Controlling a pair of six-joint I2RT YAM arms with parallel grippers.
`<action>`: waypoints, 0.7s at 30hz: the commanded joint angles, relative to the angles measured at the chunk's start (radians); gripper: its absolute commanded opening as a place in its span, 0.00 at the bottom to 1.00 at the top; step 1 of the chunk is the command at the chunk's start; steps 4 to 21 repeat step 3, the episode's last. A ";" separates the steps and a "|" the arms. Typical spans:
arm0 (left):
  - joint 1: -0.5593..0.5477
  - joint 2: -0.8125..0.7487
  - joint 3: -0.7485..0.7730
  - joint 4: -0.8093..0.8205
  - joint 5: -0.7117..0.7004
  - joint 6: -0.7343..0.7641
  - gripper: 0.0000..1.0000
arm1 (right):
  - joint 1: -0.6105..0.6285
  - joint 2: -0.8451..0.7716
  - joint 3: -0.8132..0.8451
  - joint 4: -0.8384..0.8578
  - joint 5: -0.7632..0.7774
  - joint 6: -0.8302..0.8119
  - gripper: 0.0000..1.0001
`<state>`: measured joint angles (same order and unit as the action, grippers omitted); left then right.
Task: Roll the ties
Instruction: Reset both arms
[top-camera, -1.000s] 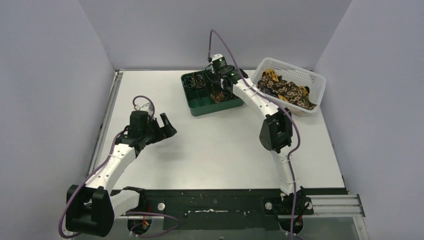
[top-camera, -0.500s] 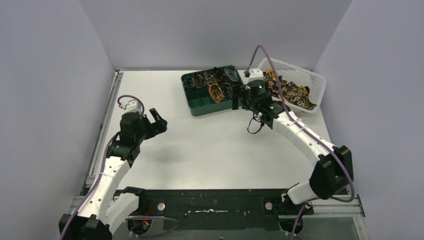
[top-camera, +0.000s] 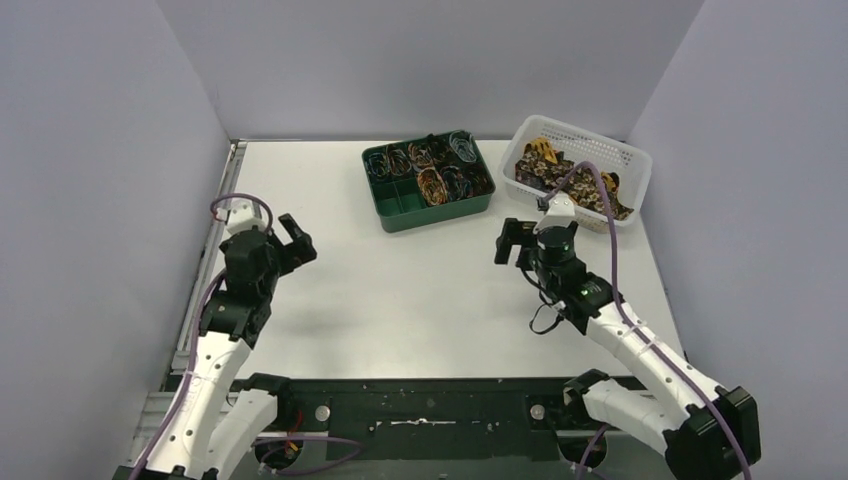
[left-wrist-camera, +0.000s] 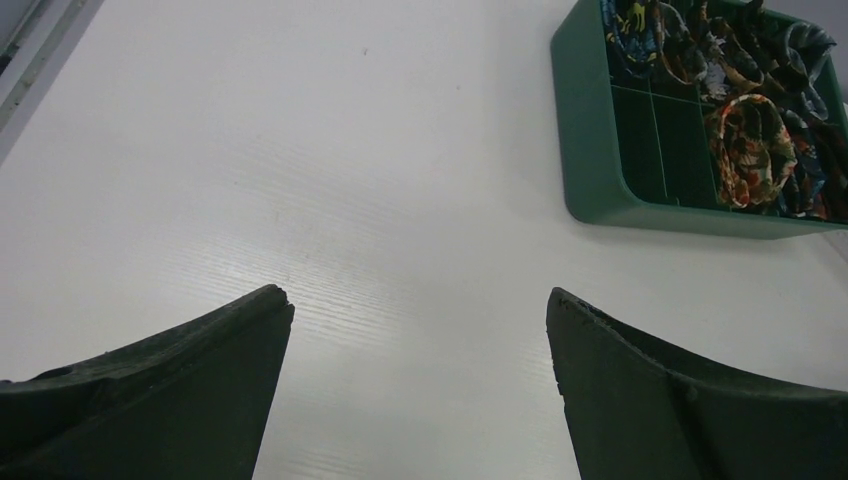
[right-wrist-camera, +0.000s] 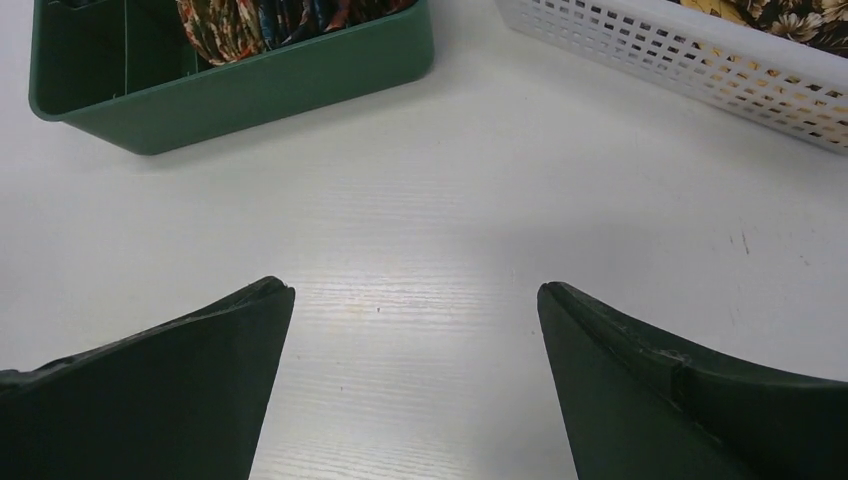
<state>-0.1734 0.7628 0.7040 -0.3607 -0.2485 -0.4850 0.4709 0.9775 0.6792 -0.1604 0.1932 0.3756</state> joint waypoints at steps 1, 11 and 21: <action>0.006 -0.019 0.031 -0.016 -0.048 0.022 0.97 | 0.000 -0.033 -0.007 0.059 0.005 -0.001 1.00; 0.006 -0.015 0.028 -0.026 -0.065 0.011 0.97 | -0.001 -0.027 -0.006 0.059 0.003 -0.018 1.00; 0.006 -0.015 0.028 -0.026 -0.065 0.011 0.97 | -0.001 -0.027 -0.006 0.059 0.003 -0.018 1.00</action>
